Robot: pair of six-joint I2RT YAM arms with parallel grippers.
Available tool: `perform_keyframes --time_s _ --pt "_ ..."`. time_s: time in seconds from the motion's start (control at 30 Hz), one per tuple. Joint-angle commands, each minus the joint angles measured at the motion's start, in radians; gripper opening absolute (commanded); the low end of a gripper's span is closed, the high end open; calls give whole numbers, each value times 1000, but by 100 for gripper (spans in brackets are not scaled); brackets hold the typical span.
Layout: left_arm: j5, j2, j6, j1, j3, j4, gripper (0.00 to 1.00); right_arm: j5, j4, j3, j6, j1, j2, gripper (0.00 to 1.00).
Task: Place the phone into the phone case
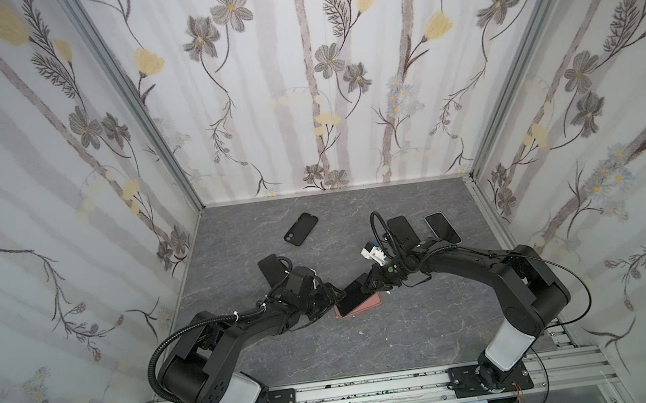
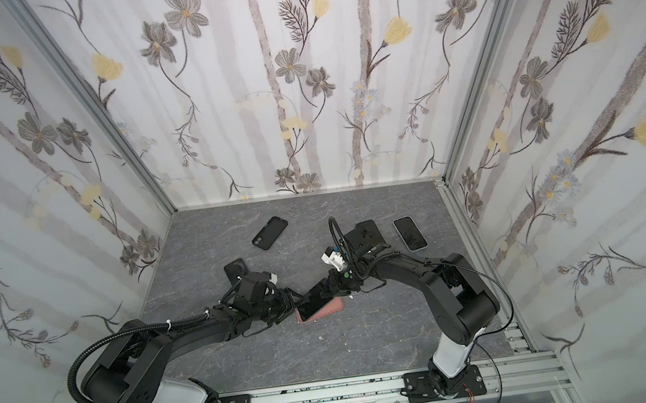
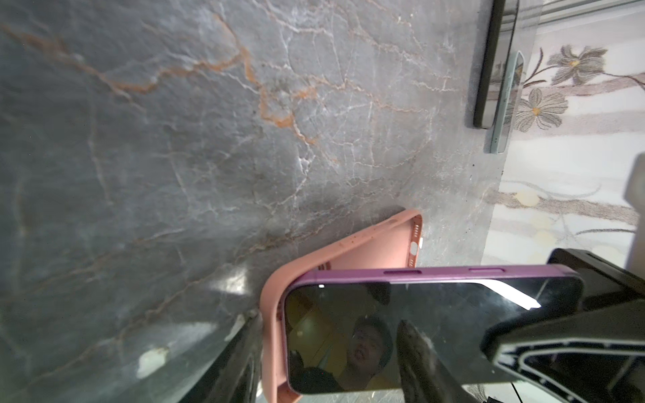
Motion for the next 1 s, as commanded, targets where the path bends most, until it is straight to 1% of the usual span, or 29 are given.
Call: perform_keyframes --time_s 0.0,0.07,0.17,0.33,0.53,0.67,0.7,0.77,0.83,0.97 --pt "-35 -36 -64 -21 -42 71 61 52 98 -83 106 -3 -34 0" --pt "-42 -42 -76 -34 -66 85 61 13 189 -140 156 -1 -41 0" --pt "-44 -29 -76 -45 -75 89 61 -10 277 -197 197 3 -37 0" --pt "-49 -18 -76 -57 -80 109 61 -33 338 -268 208 2 -16 0" --pt "-76 -25 -52 -61 -65 81 61 -5 375 -311 217 -2 -4 0" --pt "-103 -43 -42 -67 -67 50 61 64 364 -326 218 -2 -12 0" --pt "-116 -47 -36 -68 -66 32 61 82 360 -326 217 -2 -14 4" --pt "-131 -53 -25 -68 -66 5 61 117 338 -321 213 -1 -14 8" --pt "-137 -61 -17 -68 -67 -12 61 147 311 -313 203 3 -17 16" --pt "-158 -82 4 -68 -60 -49 61 203 249 -284 195 11 -42 23"
